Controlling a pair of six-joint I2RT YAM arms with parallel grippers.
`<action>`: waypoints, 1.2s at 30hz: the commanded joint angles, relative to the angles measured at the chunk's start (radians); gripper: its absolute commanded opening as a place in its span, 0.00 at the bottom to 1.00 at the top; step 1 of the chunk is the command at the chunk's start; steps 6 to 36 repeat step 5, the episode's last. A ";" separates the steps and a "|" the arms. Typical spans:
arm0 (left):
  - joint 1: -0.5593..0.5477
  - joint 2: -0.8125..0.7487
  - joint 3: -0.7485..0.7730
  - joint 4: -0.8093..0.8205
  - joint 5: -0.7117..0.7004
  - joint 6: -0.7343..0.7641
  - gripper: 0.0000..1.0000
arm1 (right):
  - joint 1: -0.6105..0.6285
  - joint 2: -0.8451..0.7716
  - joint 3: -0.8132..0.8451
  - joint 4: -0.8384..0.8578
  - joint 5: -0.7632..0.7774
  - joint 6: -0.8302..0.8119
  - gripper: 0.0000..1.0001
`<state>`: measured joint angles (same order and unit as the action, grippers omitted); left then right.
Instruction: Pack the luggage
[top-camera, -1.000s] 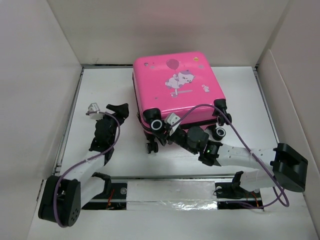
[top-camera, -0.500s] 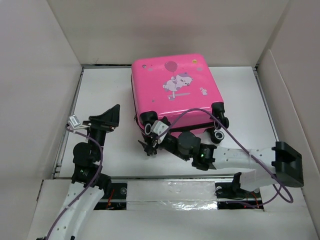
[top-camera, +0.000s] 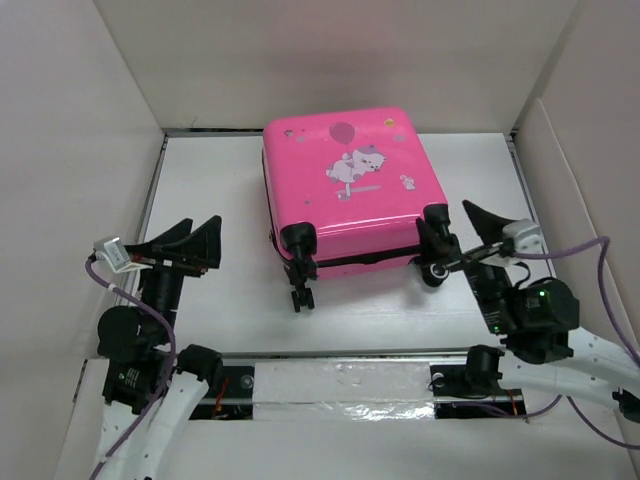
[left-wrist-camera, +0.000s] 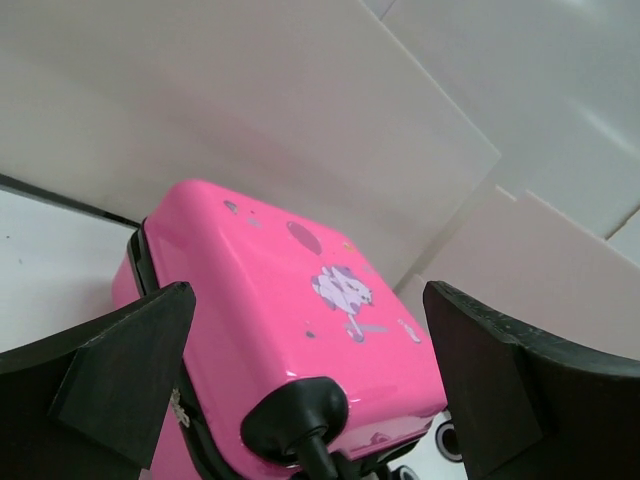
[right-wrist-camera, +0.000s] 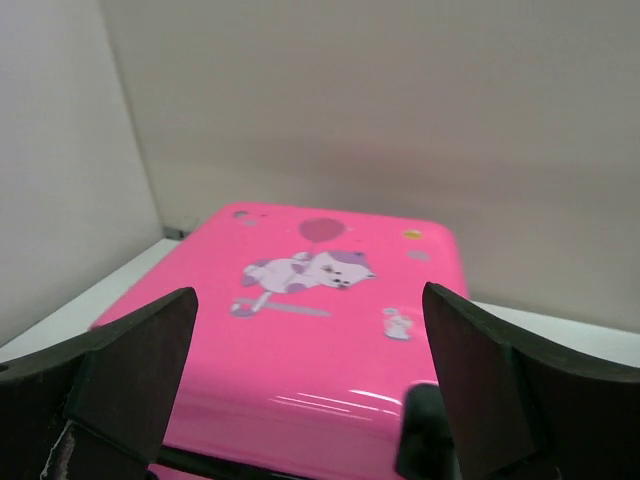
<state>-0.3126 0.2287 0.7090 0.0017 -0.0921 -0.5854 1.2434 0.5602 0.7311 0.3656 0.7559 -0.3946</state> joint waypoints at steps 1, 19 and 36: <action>-0.002 0.041 0.009 -0.008 0.054 0.094 0.99 | -0.027 -0.075 -0.032 -0.145 0.103 0.014 1.00; -0.002 0.084 -0.028 0.047 0.086 0.056 0.99 | -0.070 -0.123 -0.052 -0.194 0.065 0.046 1.00; -0.002 0.084 -0.028 0.047 0.086 0.056 0.99 | -0.070 -0.123 -0.052 -0.194 0.065 0.046 1.00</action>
